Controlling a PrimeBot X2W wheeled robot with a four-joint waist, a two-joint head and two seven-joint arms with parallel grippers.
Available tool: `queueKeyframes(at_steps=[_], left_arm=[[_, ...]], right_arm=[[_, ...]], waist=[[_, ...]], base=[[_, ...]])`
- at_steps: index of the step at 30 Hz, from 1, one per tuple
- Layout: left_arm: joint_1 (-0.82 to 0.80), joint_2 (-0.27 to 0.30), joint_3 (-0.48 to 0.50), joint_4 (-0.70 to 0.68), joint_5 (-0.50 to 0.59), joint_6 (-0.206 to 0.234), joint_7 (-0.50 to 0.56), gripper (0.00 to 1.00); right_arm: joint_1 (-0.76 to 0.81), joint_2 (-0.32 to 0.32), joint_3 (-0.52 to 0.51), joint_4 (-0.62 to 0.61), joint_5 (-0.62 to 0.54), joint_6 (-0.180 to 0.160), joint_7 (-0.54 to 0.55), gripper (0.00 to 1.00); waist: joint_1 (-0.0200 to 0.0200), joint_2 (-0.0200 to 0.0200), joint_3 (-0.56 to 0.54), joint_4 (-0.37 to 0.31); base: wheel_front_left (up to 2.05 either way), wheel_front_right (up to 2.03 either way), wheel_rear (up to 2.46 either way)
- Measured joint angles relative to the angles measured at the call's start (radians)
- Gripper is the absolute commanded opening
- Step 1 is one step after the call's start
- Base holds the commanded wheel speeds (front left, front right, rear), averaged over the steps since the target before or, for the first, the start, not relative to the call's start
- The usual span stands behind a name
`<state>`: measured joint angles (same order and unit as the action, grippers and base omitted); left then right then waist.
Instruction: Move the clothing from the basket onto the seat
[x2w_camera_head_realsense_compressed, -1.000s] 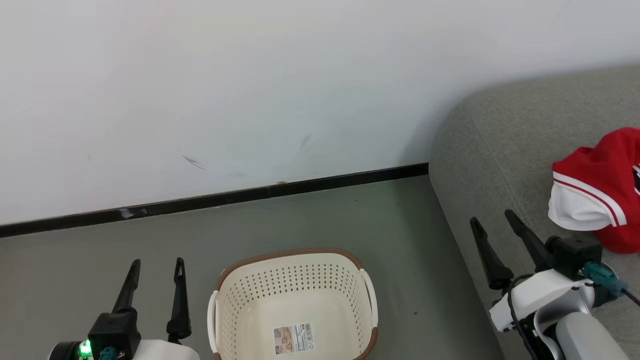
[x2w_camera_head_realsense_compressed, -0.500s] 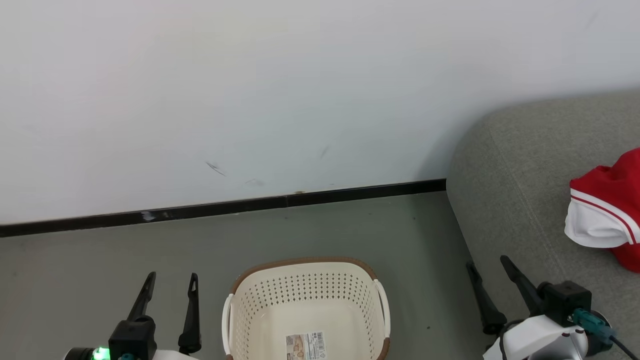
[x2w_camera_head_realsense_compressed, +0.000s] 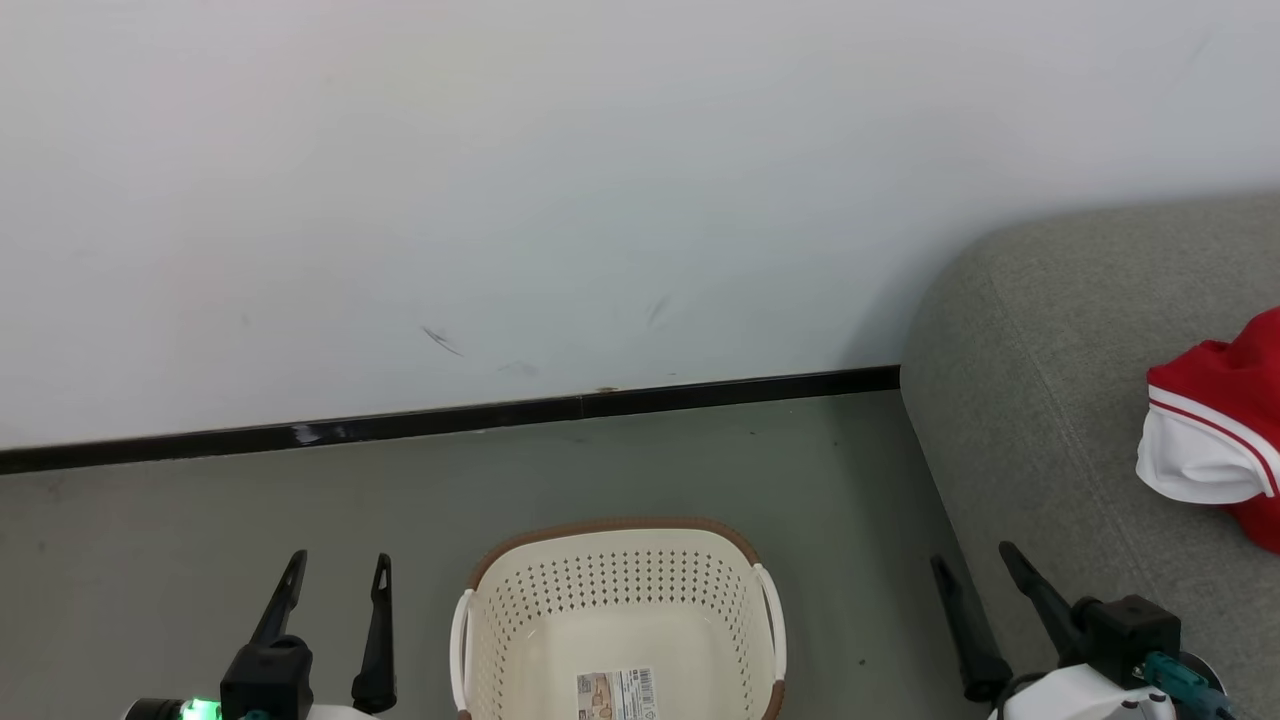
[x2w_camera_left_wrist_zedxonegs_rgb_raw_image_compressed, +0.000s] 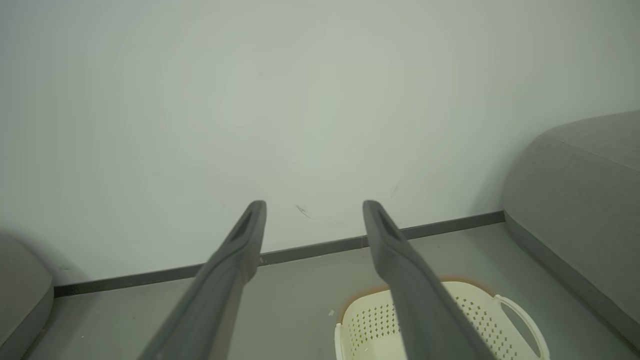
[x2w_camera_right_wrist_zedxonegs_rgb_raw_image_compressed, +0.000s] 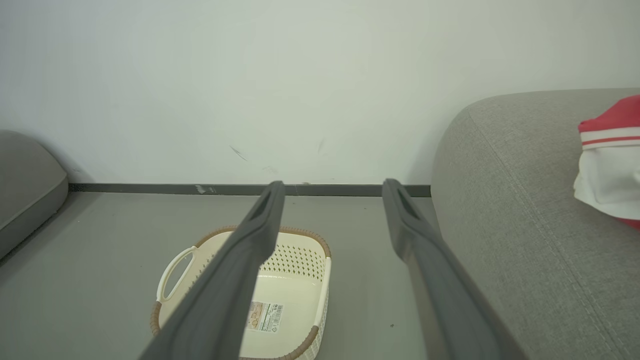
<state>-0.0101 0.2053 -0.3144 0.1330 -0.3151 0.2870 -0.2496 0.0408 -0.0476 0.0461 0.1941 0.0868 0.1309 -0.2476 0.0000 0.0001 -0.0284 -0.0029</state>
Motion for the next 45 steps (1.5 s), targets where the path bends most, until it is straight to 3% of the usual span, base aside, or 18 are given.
queueKeyframes(at_steps=[35,36,45], left_arm=[[-0.024,0.010,0.008,0.091,0.017,-0.018,0.000,1.00],[-0.024,0.011,0.010,0.092,0.017,-0.018,0.000,0.00],[0.028,-0.035,-0.004,0.142,-0.005,-0.025,0.005,0.00]], right_arm=[[0.039,0.007,-0.026,-0.058,0.000,0.000,0.000,1.00],[0.039,0.007,-0.026,-0.058,0.001,0.000,0.000,0.00],[0.078,0.021,-0.014,0.002,0.016,0.000,0.002,0.00]], waist=[[0.0000,0.0000,-0.008,0.010],[0.0000,0.0000,-0.009,0.010],[0.0000,0.0000,-0.009,0.010]], base=[[0.00,0.00,0.00],[0.00,0.00,0.00],[0.00,0.00,0.00]])
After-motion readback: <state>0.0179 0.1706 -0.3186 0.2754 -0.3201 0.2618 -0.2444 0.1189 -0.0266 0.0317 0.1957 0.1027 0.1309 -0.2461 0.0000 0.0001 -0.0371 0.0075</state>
